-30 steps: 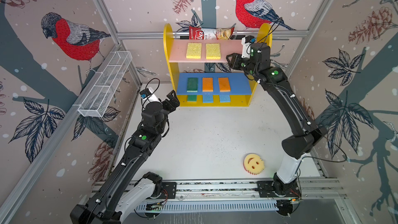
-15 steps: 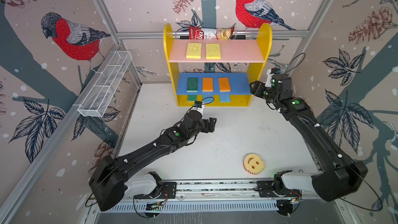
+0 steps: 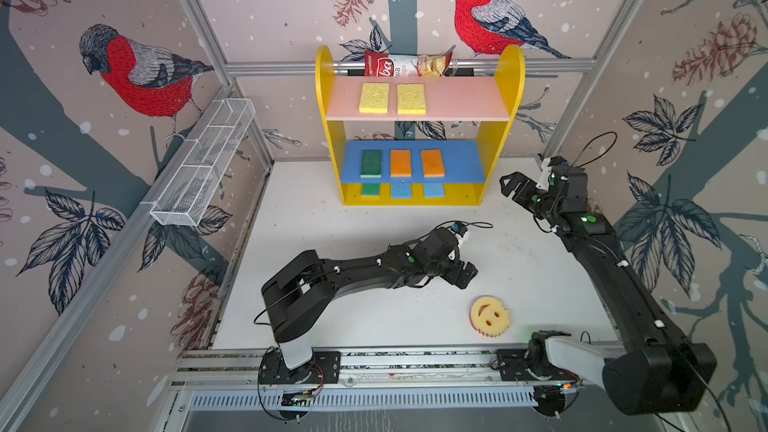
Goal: Place and organize the cleaning sponges onto the shelf
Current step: 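Lower the left gripper onto the smiley-face sponge and grasp it while the right withdraws, then lift the smiley sponge with the left gripper while the right gripper approaches it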
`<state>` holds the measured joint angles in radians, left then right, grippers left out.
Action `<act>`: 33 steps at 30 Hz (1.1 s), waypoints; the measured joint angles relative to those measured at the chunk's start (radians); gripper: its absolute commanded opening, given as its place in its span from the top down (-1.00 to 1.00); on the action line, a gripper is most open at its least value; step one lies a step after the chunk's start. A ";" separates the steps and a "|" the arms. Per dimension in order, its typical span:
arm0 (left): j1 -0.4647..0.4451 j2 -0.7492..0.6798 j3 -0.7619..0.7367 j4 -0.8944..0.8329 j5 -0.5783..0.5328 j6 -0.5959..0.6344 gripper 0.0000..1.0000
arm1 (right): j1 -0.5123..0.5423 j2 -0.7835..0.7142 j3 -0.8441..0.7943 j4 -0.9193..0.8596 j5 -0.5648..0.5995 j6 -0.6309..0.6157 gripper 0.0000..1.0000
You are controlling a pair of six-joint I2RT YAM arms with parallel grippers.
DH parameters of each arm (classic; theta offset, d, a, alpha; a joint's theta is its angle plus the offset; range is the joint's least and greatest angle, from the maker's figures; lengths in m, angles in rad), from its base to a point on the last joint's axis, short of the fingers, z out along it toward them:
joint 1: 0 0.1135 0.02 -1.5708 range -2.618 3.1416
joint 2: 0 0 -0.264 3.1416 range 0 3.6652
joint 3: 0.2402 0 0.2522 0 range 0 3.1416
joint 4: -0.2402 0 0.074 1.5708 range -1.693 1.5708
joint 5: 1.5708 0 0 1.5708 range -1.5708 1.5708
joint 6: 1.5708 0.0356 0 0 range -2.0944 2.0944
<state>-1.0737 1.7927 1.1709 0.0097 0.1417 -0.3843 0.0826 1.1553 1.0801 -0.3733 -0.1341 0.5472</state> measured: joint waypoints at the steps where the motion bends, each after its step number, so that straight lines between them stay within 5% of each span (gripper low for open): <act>1: -0.006 0.019 0.016 -0.005 0.019 0.012 -0.91 | -0.011 -0.009 -0.010 -0.002 -0.001 0.000 -0.99; 20: -0.077 0.248 0.210 -0.245 0.161 0.179 -0.67 | -0.123 0.022 -0.081 0.043 -0.146 0.058 -0.99; 33: -0.102 0.337 0.339 -0.347 0.146 0.192 0.71 | -0.123 0.050 -0.082 0.049 -0.190 0.052 -0.99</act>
<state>-1.1759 2.1300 1.5101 -0.3370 0.2874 -0.1925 -0.0406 1.2057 0.9985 -0.3241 -0.3244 0.5991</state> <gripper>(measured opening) 0.174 0.993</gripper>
